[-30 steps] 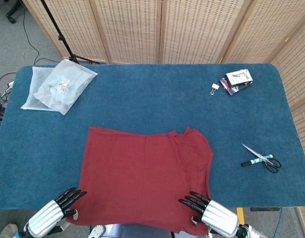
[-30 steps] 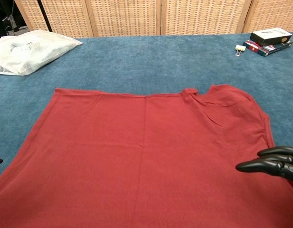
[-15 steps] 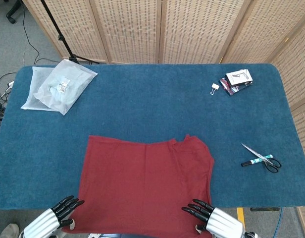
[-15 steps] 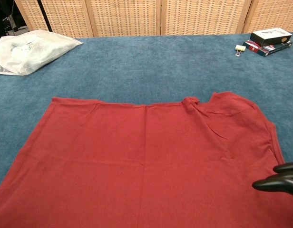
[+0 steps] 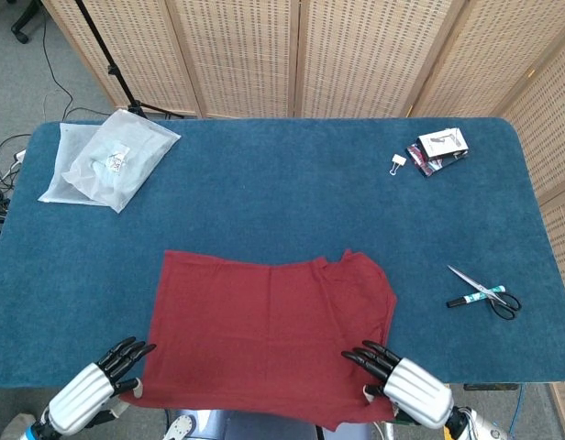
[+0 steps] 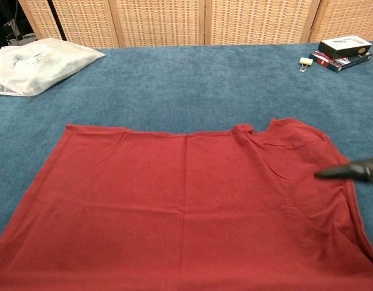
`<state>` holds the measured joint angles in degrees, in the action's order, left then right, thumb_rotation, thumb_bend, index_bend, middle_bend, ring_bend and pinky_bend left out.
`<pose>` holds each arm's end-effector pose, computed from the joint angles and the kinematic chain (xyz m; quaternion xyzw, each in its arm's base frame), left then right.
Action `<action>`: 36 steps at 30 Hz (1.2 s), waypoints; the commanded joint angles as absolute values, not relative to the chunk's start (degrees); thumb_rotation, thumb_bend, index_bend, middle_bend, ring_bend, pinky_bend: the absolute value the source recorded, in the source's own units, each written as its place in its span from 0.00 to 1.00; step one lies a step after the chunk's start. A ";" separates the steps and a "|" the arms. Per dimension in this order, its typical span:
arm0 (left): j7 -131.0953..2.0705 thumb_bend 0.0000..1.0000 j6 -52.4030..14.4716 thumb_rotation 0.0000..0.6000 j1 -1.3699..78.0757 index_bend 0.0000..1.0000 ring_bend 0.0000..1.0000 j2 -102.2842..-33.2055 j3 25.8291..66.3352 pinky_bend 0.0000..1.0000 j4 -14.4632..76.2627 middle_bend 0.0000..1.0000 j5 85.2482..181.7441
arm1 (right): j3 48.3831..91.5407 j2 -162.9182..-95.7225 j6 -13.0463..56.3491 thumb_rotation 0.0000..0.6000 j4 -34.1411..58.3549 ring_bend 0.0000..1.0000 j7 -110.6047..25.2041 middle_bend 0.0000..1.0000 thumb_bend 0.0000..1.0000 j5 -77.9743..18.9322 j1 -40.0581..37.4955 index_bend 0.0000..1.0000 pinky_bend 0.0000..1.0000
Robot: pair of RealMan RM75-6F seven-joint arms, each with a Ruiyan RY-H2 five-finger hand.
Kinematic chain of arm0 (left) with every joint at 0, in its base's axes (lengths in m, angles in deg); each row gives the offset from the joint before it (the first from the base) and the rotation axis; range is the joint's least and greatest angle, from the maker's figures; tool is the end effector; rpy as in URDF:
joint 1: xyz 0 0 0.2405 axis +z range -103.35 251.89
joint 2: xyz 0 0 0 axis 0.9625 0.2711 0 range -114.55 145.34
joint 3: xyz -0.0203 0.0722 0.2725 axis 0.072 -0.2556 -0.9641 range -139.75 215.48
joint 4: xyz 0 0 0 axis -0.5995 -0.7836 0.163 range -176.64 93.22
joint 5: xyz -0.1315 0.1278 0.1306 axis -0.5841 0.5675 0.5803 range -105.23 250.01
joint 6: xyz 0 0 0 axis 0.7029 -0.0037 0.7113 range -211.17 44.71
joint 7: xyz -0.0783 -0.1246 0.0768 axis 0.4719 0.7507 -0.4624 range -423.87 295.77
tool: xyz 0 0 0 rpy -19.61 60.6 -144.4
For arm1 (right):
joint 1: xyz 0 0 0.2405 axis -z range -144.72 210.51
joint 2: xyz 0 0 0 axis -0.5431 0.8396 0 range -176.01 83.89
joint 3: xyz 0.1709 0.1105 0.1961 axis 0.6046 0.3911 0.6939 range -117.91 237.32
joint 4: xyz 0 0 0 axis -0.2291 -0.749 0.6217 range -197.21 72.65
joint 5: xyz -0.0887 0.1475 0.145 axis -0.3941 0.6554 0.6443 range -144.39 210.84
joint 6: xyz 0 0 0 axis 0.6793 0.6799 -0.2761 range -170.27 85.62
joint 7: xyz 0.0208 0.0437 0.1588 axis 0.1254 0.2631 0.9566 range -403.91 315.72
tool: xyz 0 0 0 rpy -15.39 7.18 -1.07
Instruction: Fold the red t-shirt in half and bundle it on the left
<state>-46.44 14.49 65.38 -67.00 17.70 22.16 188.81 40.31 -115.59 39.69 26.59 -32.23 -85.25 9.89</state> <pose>-0.3228 0.1157 0.0312 -0.7624 -0.3671 -0.4662 0.2582 -0.2507 -0.1645 0.0481 0.8143 -0.3463 0.4276 0.1849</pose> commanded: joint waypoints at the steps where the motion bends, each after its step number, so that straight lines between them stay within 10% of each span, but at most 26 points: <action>1: -52.28 0.75 7.87 1.00 61.39 0.72 0.00 -63.47 22.89 0.00 32.50 0.00 183.65 | 43.93 -114.92 37.04 1.00 28.22 0.00 -28.83 0.00 0.72 -80.10 7.94 0.64 0.00; 36: -63.35 0.75 -21.59 1.00 46.29 0.72 0.00 -67.05 40.97 0.00 38.95 0.00 157.13 | 63.01 -123.69 9.75 1.00 18.76 0.00 -25.05 0.00 0.75 -50.59 -4.86 0.64 0.00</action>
<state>-63.12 -21.09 46.69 -66.67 40.67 39.33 157.60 62.43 -123.34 10.66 19.39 -24.89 -51.39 -4.22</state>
